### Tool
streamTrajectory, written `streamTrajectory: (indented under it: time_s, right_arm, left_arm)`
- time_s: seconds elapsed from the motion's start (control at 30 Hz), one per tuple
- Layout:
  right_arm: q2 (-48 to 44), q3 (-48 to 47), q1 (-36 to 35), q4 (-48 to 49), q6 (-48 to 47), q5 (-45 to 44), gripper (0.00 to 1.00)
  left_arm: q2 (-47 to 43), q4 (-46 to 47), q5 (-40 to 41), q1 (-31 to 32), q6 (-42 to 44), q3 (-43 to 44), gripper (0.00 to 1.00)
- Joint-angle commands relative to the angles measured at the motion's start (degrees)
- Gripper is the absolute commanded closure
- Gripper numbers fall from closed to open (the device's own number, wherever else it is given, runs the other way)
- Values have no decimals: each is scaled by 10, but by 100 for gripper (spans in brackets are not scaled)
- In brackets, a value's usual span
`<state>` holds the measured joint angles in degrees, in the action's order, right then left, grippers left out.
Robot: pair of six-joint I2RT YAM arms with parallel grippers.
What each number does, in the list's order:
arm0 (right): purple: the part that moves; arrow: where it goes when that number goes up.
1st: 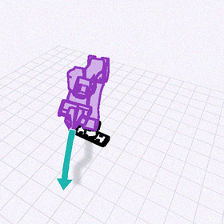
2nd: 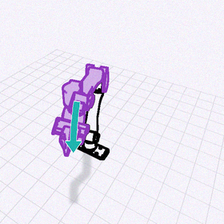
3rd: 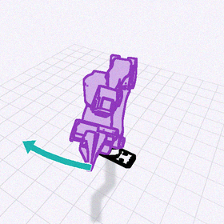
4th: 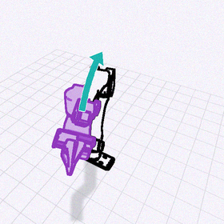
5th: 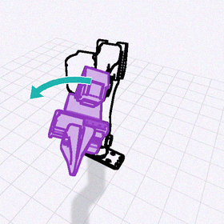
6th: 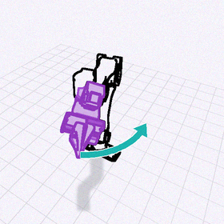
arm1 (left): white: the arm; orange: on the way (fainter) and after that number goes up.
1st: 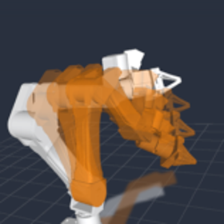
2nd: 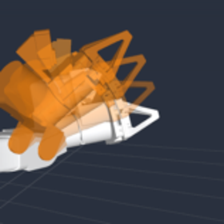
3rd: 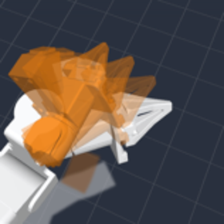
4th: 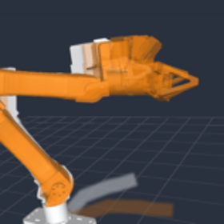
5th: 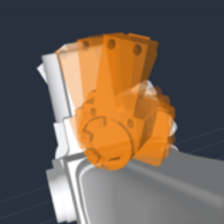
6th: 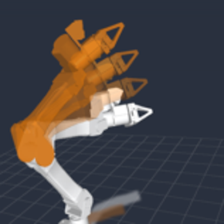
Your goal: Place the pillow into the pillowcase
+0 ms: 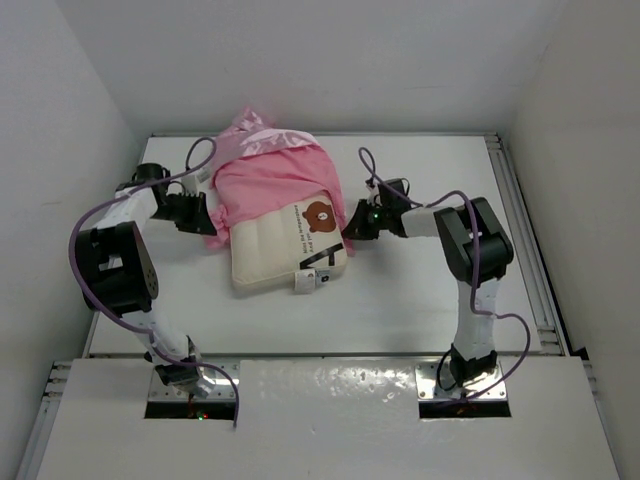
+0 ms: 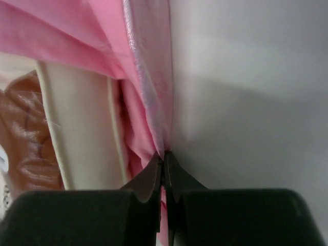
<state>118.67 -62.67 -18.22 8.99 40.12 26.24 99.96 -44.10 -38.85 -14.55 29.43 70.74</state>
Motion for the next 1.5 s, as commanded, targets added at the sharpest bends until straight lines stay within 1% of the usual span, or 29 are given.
streamTrajectory:
  time_s: [0.0, 0.03, 0.1, 0.13, 0.17, 0.23, 0.27, 0.33, 0.37, 0.43, 0.47, 0.5, 0.53, 0.57, 0.6, 0.63, 0.67, 0.7, 0.73, 0.77, 0.8, 0.83, 1.0, 1.07, 1.17, 1.3, 1.4, 1.43, 1.47]
  right_arm:
    - [0, 65, 3, 102, 85, 70, 100]
    - [-7, 92, 7, 137, 107, 94, 100]
    - [-27, 113, 27, 212, 167, 110, 100]
    - [-45, 120, 32, 229, 185, 120, 100]
    - [-85, 120, 41, 236, 211, 138, 100]
    - [-134, 103, 43, 245, 236, 152, 100]
    - [-181, 95, 44, 254, 269, 161, 100]
    - [-219, 60, 46, 290, 307, 166, 100]
    - [-234, 42, 50, 293, 335, 165, 100]
    - [-259, -14, 53, 290, 349, 167, 100]
    - [-263, -36, 56, 284, 350, 167, 100]
    - [-269, -53, 57, 268, 349, 164, 100]
    - [-271, -89, 58, 267, 349, 162, 100]
    - [-271, -107, 61, 265, 351, 161, 100]
    - [-269, -145, 63, 265, 354, 159, 100]
    - [-267, -163, 65, 265, 356, 158, 100]
    - [-265, -186, 71, 263, 353, 156, 100]
    - [-259, -228, 71, 255, 347, 153, 100]
    - [-255, -248, 73, 245, 325, 147, 100]
    - [-252, -269, 76, 218, 311, 144, 100]
    - [-250, -303, 76, 206, 298, 138, 100]
    - [-246, -315, 76, 197, 276, 128, 100]
    - [-253, -348, 76, 187, 252, 105, 100]
    - [-254, -372, 77, 162, 226, 95, 100]
    - [-254, -397, 74, 135, 192, 84, 100]
    - [-260, -395, 65, 130, 179, 78, 100]
    - [-266, -410, 62, 125, 162, 72, 100]
    - [-266, -421, 63, 111, 154, 71, 100]
    - [-268, -441, 63, 104, 144, 65, 100]
  left_arm:
    - [-21, 16, -25, 4, -9, 0, 100]
    - [-21, 13, -29, 3, -9, 3, 100]
    - [-21, -13, -53, -1, -6, 20, 100]
    - [-21, -28, -68, -7, -2, 33, 100]
    - [-21, -68, -115, -12, 0, 70, 100]
    - [-23, -106, -166, -29, 4, 118, 100]
    - [-29, -119, -202, -35, -4, 168, 100]
    - [-35, -116, -221, -48, -57, 220, 100]
    - [-45, -107, -229, -50, -76, 269, 100]
    - [-49, -63, -229, -52, -137, 315, 100]
    - [-41, -50, -236, -54, -154, 370, 100]
    - [-34, -47, -242, -58, -173, 401, 100]
    - [-27, -40, -249, -58, -221, 428, 100]
    - [-20, 6, -263, -63, -252, 449, 100]
    - [-21, 38, -265, -64, -329, 473, 100]
    - [-22, 72, -270, -65, -364, 482, 100]
    - [-24, 148, -282, -69, -397, 489, 100]
    - [-23, 192, -288, -70, -471, 506, 100]
    - [-21, 233, -292, -72, -508, 514, 100]
    - [-19, 314, -295, -72, -543, 520, 100]
    - [-16, 350, -295, -72, -595, 534, 100]
    - [-9, 377, -290, -72, -616, 541, 100]
    - [1, 479, -276, -70, -690, 579, 100]
    - [9, 515, -270, -70, -706, 609, 100]
    - [23, 535, -256, -70, -704, 657, 100]
    - [25, 542, -249, -70, -712, 659, 100]
    - [33, 591, -243, -84, -744, 683, 100]
    - [39, 631, -237, -100, -770, 700, 100]
    - [43, 646, -230, -110, -780, 738, 100]
